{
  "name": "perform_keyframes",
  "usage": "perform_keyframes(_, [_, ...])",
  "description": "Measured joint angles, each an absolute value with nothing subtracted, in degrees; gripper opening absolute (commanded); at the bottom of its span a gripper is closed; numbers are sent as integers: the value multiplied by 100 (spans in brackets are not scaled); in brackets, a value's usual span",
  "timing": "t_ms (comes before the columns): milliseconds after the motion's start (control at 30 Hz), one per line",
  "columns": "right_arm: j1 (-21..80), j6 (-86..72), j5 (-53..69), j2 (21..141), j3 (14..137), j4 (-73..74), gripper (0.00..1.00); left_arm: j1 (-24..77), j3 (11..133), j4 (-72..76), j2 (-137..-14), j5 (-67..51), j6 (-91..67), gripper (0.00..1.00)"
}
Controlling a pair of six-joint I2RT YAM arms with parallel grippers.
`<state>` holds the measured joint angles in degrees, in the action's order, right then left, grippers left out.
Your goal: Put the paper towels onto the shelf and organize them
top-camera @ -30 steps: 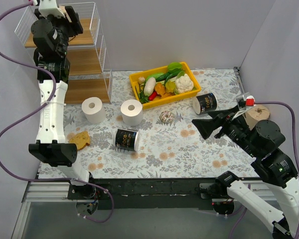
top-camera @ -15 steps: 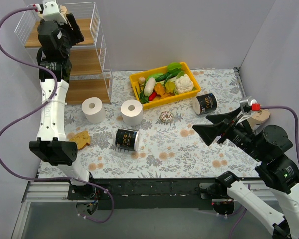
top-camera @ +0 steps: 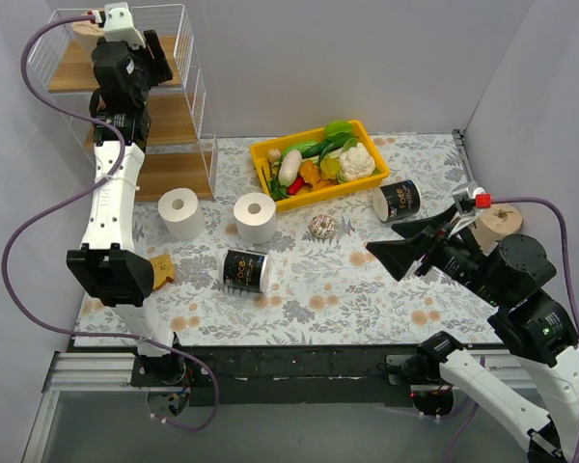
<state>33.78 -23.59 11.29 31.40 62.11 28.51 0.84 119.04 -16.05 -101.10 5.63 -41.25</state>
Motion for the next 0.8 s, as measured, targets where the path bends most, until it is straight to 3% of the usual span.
perform_keyframes(800, [3378, -2425, 1127, 3538, 6536, 2873, 94, -419, 12455, -1068, -10881, 690, -3819, 61])
